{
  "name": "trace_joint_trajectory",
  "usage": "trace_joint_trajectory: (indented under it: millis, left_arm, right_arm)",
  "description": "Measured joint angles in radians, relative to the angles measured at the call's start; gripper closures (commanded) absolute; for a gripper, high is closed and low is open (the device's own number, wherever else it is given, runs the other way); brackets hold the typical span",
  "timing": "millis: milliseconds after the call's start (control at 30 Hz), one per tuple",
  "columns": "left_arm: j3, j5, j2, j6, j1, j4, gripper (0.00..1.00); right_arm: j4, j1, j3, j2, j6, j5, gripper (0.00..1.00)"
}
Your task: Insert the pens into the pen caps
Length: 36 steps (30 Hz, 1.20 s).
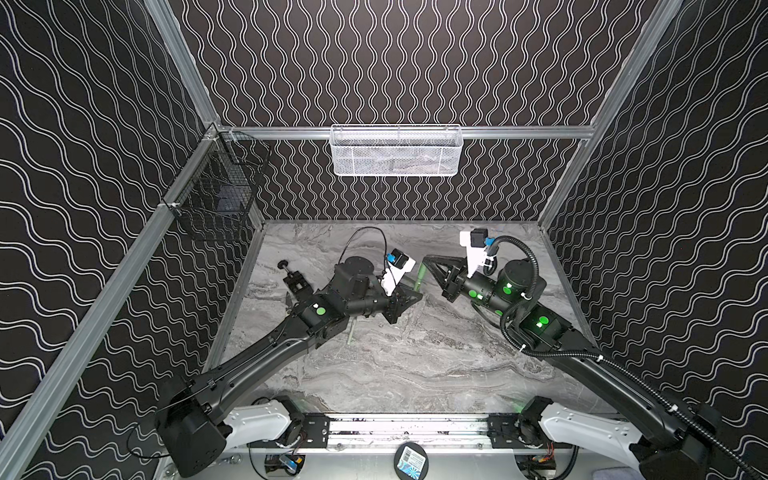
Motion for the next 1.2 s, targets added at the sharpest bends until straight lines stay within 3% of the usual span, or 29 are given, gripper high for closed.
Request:
trace_joint_trajectory:
  millis: [500,800,900,967,1067,1167,1200]
  left_arm:
    - [0.162,0.089,0.103,0.050,0.076,-0.346,1.00]
    - [0.203,0.161,0.168,0.026,0.089,-0.371,1.00]
    - [0.131,0.212,0.162,-0.008,0.089,-0.129,1.00]
    - [0.051,0.242,0.156,-0.043,0.089,0.209,1.00]
    - [-0.051,0.254,0.126,-0.088,0.089,0.581,1.00]
    - [-0.124,0.244,0.101,-0.122,0.091,0.759,1.00]
    - [-0.144,0.242,0.097,-0.132,0.092,0.793,1.00]
  right_arm:
    - [0.095,0.016,-0.102,0.013,0.092,0.016,0.96]
    - [0.051,0.017,-0.082,0.013,0.113,0.049,0.96]
    - [-0.037,0.011,0.005,0.015,0.068,0.090,0.96]
    - [-0.064,0.006,0.085,0.019,0.021,0.131,0.94]
    - [-0.101,0.006,0.199,0.032,-0.038,0.135,0.92]
    - [-0.167,0.010,0.280,0.051,-0.074,0.113,0.87]
    - [-0.210,0.010,0.308,0.058,-0.087,0.105,0.79]
